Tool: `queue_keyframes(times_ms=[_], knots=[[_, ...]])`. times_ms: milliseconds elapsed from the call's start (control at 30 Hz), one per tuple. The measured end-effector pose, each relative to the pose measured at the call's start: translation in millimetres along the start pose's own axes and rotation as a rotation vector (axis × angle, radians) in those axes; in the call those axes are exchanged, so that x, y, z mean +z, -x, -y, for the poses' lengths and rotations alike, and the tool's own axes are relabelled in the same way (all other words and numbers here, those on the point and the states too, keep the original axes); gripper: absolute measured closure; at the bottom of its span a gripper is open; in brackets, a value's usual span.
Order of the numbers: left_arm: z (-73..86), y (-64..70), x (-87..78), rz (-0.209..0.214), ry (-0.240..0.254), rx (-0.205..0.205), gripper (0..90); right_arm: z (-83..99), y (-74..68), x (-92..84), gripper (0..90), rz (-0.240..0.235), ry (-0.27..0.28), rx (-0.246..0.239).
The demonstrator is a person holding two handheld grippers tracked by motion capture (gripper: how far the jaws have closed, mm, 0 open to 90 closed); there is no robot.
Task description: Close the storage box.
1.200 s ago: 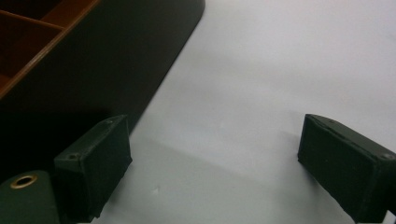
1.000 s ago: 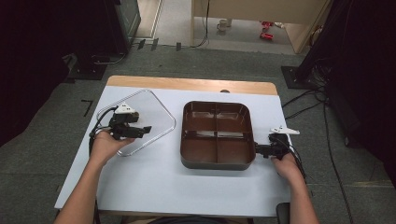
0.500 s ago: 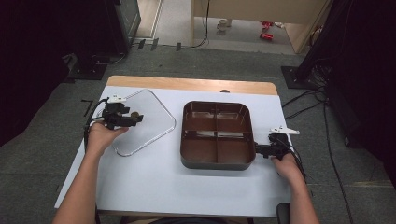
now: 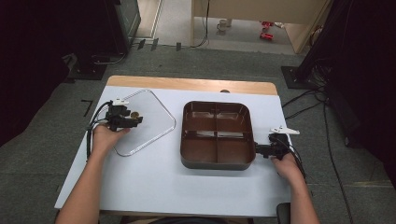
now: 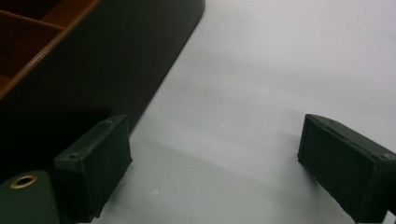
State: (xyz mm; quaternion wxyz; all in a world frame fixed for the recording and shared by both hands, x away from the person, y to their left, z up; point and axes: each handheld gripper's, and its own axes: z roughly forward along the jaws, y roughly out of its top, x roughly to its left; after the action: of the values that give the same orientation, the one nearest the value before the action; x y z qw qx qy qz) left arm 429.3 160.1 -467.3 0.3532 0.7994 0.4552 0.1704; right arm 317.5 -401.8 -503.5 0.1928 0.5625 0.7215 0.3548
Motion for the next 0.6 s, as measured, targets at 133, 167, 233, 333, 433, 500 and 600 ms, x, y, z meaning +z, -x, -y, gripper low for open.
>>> queue_keyframes(times_ms=[133,167,233,333,433,500,600], knots=[[1.4,-1.4,4.2,-0.013,-0.014,-0.019,44.3,0.0,0.0,0.0,8.9,0.0,0.0,0.0],[2.0,-2.7,5.2,-0.019,-0.017,-0.025,45.9,0.0,0.0,0.0,8.9,0.0,0.0,0.0],[2.6,-3.5,6.0,-0.024,-0.014,-0.034,49.1,0.0,0.0,0.0,8.9,0.0,0.0,0.0],[3.4,-4.6,7.1,-0.021,-0.016,-0.043,54.1,0.0,0.0,0.0,8.9,0.0,0.0,0.0],[5.1,-5.8,9.3,-0.005,-0.018,-0.051,57.8,0.0,0.0,0.0,8.9,0.0,0.0,0.0],[5.0,-5.6,9.3,-0.006,-0.019,-0.05,58.3,0.0,0.0,0.0,8.9,0.0,0.0,0.0],[4.8,-5.7,9.3,-0.004,-0.02,-0.063,58.5,0.0,0.0,0.0,8.9,0.0,0.0,0.0]])
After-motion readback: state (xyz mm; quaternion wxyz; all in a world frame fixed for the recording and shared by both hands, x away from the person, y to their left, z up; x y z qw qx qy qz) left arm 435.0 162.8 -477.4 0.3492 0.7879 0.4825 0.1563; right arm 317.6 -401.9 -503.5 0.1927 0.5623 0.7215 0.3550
